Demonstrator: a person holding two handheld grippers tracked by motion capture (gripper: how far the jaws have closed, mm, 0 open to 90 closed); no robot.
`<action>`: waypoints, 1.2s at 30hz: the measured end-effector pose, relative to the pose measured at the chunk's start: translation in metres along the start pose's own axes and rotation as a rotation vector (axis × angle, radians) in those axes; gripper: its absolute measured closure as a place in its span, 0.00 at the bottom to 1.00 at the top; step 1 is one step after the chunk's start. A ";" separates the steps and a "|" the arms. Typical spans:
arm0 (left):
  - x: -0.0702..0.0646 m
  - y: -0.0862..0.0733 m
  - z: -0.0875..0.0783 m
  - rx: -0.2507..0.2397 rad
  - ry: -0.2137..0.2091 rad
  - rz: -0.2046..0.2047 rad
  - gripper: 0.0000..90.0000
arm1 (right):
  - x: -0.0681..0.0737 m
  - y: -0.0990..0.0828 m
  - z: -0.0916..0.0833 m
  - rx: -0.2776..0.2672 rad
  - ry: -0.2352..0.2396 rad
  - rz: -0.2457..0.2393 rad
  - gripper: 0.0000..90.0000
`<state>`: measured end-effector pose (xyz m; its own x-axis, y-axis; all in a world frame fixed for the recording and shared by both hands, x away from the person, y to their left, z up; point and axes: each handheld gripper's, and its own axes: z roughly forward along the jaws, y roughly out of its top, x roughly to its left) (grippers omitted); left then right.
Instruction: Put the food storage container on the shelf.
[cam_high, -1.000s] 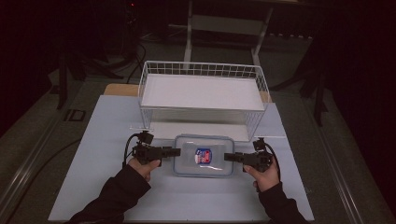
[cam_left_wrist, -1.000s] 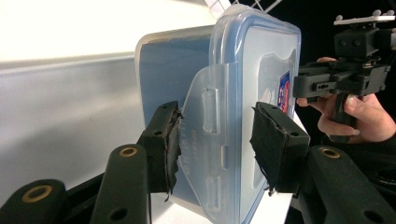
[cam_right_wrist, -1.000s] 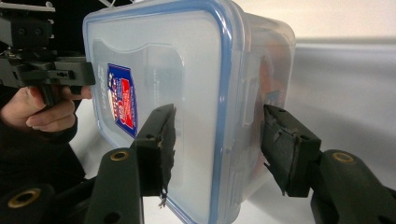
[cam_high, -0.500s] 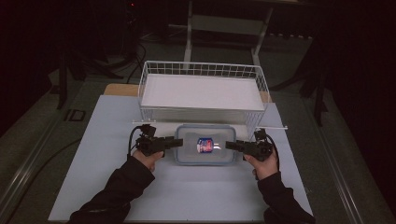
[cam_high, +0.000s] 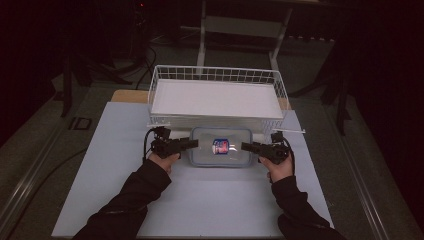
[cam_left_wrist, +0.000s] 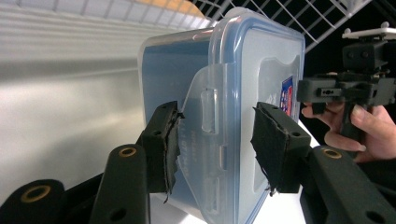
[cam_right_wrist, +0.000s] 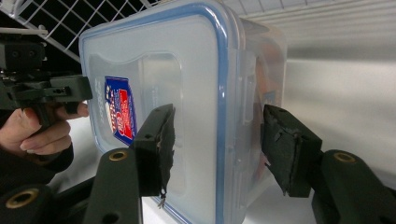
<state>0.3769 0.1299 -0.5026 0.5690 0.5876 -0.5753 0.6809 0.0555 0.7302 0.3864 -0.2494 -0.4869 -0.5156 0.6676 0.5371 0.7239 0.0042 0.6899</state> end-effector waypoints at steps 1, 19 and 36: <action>0.003 0.001 0.003 -0.009 0.008 -0.009 0.57 | -0.001 0.001 0.002 -0.006 -0.004 0.001 0.51; 0.017 0.006 0.016 -0.042 0.018 -0.035 0.56 | -0.012 0.007 0.017 -0.051 -0.042 -0.007 0.47; 0.023 -0.003 0.025 -0.144 0.046 -0.045 0.49 | -0.009 0.009 0.031 -0.090 -0.096 0.013 0.35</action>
<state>0.3992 0.1228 -0.5269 0.5153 0.6179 -0.5939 0.6306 0.1960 0.7510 0.4123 -0.2321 -0.5004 -0.4572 0.7353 0.5003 0.6840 -0.0688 0.7262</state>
